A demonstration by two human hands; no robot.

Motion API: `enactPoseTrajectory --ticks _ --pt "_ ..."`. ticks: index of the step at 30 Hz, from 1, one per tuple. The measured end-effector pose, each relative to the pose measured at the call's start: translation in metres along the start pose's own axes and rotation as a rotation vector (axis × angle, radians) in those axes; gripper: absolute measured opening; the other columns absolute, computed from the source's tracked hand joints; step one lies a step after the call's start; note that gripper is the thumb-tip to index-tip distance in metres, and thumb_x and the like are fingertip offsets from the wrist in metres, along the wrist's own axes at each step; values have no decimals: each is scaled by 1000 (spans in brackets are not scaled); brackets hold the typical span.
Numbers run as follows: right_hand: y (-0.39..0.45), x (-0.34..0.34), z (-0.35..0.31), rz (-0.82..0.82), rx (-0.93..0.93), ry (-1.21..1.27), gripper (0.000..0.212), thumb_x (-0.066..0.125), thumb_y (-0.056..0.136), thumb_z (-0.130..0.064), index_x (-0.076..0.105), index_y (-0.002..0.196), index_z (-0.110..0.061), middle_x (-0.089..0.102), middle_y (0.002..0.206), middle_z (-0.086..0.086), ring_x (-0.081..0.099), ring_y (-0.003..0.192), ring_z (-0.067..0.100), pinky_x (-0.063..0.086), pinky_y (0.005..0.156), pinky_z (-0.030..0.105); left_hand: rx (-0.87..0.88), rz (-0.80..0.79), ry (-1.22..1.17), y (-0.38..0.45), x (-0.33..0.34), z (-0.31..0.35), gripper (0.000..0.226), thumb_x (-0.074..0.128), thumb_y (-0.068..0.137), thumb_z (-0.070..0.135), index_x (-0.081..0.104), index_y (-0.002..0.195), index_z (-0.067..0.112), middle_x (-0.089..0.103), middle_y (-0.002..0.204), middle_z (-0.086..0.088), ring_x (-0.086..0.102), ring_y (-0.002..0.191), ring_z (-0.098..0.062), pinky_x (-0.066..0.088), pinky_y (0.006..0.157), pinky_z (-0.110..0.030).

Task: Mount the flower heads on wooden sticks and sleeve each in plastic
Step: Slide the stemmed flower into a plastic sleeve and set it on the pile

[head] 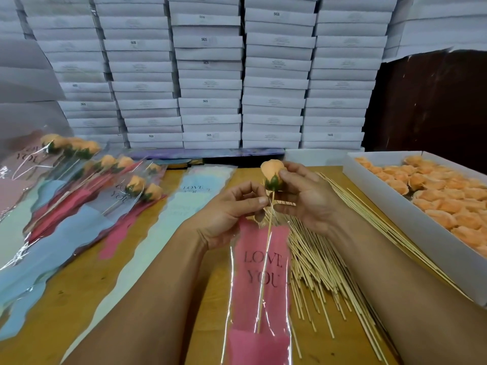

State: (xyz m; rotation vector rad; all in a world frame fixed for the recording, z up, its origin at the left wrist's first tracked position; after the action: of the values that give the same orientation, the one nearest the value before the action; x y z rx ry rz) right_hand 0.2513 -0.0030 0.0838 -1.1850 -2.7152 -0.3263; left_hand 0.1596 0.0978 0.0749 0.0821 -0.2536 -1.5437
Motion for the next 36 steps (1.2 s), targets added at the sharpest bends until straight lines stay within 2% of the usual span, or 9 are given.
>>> enactPoseTrajectory --ticks 5,8,16,19,23,28,31,33,36 --pt "-2 3 6 -29 36 -157 20 61 99 -22 67 119 -19 71 84 -1 66 75 15 53 66 34 55 47 7 2 -6 2 9 68 87 12 65 82 19 50 80 -4 45 68 -15 38 63 -28" --pt "-3 4 7 -32 24 -208 15 58 102 -32 71 104 -26 70 77 -6 65 72 12 51 62 31 71 83 22 3 -9 3 10 68 86 13 65 80 21 52 79 -1 45 67 -13 36 61 -28" --pt "-5 9 10 -75 14 -400 41 41 104 -55 72 102 -28 78 96 9 71 94 27 52 80 42 111 147 -10 4 -14 5 7 67 89 13 61 86 16 59 84 -8 55 73 -17 48 66 -32" --pt "-6 9 9 -68 13 -395 47 41 103 -56 73 94 -23 76 96 10 66 91 22 51 79 41 113 177 -8 4 -15 6 7 65 91 10 61 88 15 59 88 -9 56 76 -19 48 69 -35" --pt "-9 12 13 -104 82 -347 52 44 100 -61 70 91 -17 73 85 -3 65 79 10 48 68 31 118 231 58 3 -16 6 12 62 95 7 59 87 15 58 80 -3 51 70 -14 39 66 -32" --pt "-12 18 18 -193 137 -300 43 59 91 -62 69 84 -21 70 80 -7 63 68 6 49 65 30 135 255 116 2 -15 8 10 61 95 8 59 88 15 56 83 -10 50 72 -16 39 65 -31" --pt "-17 24 19 -261 157 -264 33 73 78 -54 74 89 -23 72 80 -9 69 70 7 53 61 27 135 276 117 1 -14 9 14 61 96 7 59 86 17 54 83 -8 50 69 -14 40 63 -29" --pt "-19 26 21 -282 174 -235 29 76 78 -44 73 97 -23 75 89 -4 72 78 13 58 67 35 141 322 81 1 -19 9 15 61 95 7 59 85 17 52 86 -11 48 70 -15 39 64 -30" --pt "-20 21 25 -214 250 -178 63 80 70 -36 61 128 -19 72 115 9 68 100 27 57 92 48 155 386 25 0 -29 12 15 61 96 7 59 85 17 58 83 -6 50 70 -16 43 61 -28"
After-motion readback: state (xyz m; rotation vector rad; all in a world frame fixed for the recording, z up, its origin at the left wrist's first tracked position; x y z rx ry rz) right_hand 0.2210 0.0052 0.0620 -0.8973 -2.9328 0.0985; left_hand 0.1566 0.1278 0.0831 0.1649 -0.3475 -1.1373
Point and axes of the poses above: each hand's wrist, its own y-axis towards the middle knuckle, its own x-axis out of the palm, z = x × y, the point moved 8 cm from there along y, towards the middle knuckle
